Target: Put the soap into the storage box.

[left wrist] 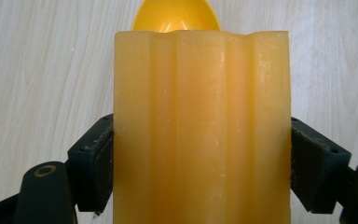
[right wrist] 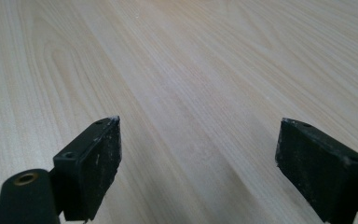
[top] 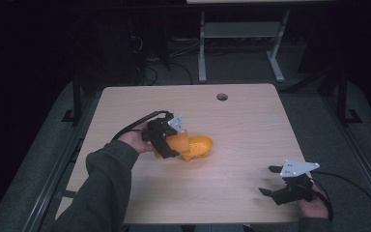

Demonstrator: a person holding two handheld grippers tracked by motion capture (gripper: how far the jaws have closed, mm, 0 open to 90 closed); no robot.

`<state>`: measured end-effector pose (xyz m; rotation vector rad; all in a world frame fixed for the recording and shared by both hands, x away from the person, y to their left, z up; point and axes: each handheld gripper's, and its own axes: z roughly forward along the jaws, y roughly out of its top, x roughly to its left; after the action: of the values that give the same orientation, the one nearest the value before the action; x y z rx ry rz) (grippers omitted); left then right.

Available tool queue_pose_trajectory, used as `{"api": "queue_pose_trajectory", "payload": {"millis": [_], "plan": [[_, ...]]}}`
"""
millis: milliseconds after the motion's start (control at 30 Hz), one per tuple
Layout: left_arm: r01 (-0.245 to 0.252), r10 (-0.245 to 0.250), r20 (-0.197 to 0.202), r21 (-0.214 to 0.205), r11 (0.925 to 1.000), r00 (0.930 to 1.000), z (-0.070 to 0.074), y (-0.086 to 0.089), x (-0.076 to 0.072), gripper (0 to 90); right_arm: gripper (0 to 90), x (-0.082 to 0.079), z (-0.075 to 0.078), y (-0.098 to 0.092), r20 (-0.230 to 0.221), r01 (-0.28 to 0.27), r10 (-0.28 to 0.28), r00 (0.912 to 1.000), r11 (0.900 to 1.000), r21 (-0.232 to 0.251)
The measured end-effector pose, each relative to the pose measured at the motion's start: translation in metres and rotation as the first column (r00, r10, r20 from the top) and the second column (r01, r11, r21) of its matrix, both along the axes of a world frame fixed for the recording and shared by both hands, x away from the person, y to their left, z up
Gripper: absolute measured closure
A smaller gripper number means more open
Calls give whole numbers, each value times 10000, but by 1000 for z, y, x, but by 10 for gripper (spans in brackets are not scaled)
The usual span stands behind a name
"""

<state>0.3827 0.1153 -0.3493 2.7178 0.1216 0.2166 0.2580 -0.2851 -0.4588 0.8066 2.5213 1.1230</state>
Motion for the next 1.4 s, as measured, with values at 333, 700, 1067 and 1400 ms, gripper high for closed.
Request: {"api": "queue_pose_trajectory", "payload": {"millis": [333, 700, 1067, 1400], "plan": [[213, -213, 13, 41, 9998, 9998, -2, -17, 10, 210, 137, 0, -1, -1, 41, 3, -3, 10000, 10000, 31], [484, -484, -56, 39, 9988, 9988, -6, -40, 20, 210, 137, 1, -1, -1, 56, -56, 56, 10000, 10000, 2], [773, -766, -281, 257, 9967, 9967, -16, -58, 31, 209, 137, 0, -1, 1, -31, -18, 19, 10000, 10000, 47], [872, -839, -747, 413, 9953, 9937, -25, -66, 39, 209, 137, 1, -1, 1, -18, -53, 53, 10000, 10000, 34]]}}
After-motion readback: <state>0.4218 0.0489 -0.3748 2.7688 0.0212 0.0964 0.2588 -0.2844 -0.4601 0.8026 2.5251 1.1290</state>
